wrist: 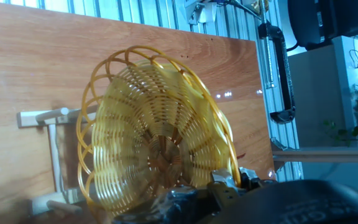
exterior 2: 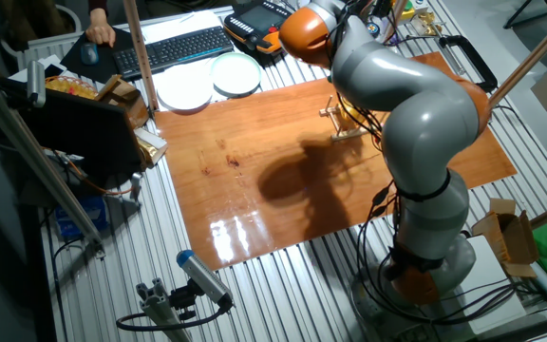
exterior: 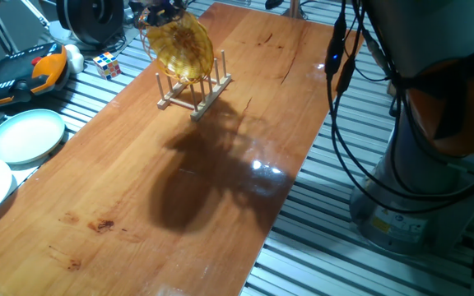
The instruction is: Put the dish on the dish rack
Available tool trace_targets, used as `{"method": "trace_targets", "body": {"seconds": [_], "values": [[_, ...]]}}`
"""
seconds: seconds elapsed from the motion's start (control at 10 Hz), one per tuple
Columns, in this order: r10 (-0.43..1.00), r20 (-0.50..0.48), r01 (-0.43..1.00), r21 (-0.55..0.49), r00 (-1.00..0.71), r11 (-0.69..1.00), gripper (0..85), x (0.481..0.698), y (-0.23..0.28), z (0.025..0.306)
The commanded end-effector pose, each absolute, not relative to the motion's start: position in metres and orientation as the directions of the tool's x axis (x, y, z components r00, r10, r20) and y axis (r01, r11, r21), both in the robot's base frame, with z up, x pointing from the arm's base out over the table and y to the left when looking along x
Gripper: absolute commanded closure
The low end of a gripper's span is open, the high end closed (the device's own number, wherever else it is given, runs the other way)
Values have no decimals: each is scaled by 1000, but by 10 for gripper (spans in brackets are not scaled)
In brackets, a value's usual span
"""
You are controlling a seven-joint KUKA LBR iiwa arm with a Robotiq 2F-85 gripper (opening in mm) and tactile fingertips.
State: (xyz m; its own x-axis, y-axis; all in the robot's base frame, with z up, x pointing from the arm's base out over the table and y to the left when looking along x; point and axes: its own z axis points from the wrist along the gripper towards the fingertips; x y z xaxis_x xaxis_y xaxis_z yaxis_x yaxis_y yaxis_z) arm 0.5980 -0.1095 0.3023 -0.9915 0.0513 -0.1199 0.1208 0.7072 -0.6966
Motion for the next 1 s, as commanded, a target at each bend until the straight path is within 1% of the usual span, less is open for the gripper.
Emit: {"method": "trace_targets", "body": {"seconds": [0.0,0.4,0.9], "values": [[50,-121,121,-699,-991,705,843,598,-109,302],[44,-122,119,-717,-991,687,843,600,-105,297],[74,-130,145,-716,-989,683,843,599,-96,290]]}}
